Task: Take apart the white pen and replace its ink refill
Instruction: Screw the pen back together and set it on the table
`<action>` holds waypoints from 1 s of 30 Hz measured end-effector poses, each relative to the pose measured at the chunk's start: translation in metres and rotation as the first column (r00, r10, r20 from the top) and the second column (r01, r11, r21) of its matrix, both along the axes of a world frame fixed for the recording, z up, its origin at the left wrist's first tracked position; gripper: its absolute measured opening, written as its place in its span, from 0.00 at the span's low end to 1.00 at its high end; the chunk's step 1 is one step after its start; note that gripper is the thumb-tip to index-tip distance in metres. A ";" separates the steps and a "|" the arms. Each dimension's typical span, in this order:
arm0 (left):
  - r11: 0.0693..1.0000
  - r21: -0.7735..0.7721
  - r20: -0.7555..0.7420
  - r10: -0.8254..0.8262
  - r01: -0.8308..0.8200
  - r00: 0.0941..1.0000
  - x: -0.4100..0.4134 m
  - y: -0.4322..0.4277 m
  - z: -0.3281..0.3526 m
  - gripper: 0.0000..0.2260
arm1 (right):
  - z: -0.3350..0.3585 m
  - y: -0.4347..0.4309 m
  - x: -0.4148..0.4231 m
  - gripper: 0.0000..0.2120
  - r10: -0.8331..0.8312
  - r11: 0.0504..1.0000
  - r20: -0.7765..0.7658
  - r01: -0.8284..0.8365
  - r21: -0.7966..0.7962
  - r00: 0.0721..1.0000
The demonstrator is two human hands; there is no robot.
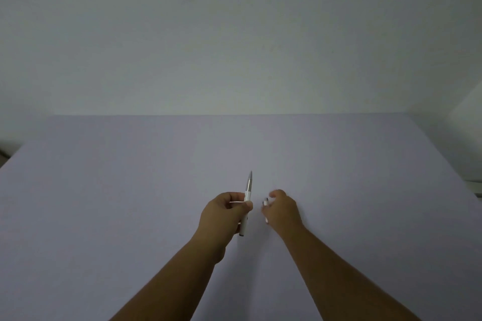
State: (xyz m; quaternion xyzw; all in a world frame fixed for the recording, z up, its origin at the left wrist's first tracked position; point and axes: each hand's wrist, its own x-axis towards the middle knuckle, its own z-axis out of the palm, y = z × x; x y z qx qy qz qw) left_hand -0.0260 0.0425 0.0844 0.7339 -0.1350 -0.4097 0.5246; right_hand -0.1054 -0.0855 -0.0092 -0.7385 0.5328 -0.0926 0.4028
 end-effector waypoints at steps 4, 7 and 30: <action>0.999 0.008 0.075 -0.032 0.031 0.997 -0.006 0.002 0.009 0.03 | 0.067 -0.015 0.010 0.08 -0.341 0.899 0.538 0.100 0.426 0.771; 0.999 0.008 0.117 -0.045 0.044 0.992 -0.012 0.001 0.019 0.04 | 0.117 -0.023 0.005 0.08 -0.401 0.870 0.686 0.018 0.492 0.607; 0.998 -0.067 0.289 0.009 0.010 0.957 -0.039 0.002 0.059 0.07 | 0.168 0.014 -0.037 0.10 -0.066 0.945 0.639 -0.157 0.286 0.766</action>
